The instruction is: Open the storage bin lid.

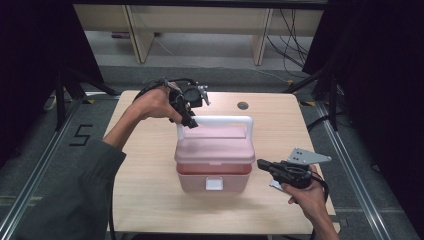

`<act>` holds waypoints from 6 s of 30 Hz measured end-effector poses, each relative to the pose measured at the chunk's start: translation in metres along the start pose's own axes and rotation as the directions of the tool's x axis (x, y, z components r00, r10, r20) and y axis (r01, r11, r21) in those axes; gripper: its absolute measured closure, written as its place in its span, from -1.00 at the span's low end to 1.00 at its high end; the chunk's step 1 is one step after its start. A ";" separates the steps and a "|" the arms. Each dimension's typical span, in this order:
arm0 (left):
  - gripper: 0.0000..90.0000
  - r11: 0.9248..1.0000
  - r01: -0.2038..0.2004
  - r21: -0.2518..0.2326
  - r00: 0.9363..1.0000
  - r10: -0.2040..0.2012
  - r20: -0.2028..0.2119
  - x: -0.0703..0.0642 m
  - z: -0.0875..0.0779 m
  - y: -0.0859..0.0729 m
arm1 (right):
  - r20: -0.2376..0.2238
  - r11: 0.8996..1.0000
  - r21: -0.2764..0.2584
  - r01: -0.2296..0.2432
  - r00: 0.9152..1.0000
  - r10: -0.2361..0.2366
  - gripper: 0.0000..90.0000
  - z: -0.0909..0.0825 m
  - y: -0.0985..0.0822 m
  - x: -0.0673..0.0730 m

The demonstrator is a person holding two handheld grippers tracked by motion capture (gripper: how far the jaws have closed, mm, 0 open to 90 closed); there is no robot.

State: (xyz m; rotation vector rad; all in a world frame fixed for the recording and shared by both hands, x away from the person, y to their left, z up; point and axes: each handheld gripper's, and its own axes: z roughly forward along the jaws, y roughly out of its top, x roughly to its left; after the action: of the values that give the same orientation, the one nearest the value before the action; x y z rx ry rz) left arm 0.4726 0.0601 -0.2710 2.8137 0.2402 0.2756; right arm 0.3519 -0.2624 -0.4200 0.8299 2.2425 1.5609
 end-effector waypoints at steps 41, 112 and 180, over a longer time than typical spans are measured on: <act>-0.42 0.778 0.399 -0.486 0.845 -0.518 -0.135 -0.040 -0.028 -0.128 | -0.032 0.998 -0.044 0.035 0.999 -0.037 1.00 0.027 0.038 -0.007; 0.17 0.722 0.480 -0.498 0.838 -0.545 0.018 -0.093 0.095 -0.132 | 0.021 0.993 -0.115 -0.012 1.000 0.014 1.00 0.063 0.059 -0.052; 0.21 0.660 0.521 -0.541 0.810 -0.583 0.069 -0.100 0.097 -0.139 | 0.153 0.995 -0.038 -0.088 0.984 0.093 0.82 0.075 0.056 -0.091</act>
State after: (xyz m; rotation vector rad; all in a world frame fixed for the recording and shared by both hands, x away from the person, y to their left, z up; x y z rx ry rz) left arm 0.3774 0.1438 -0.4214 2.0360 0.8837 0.2955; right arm 0.4809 -0.2459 -0.4045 1.0210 2.0929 1.5098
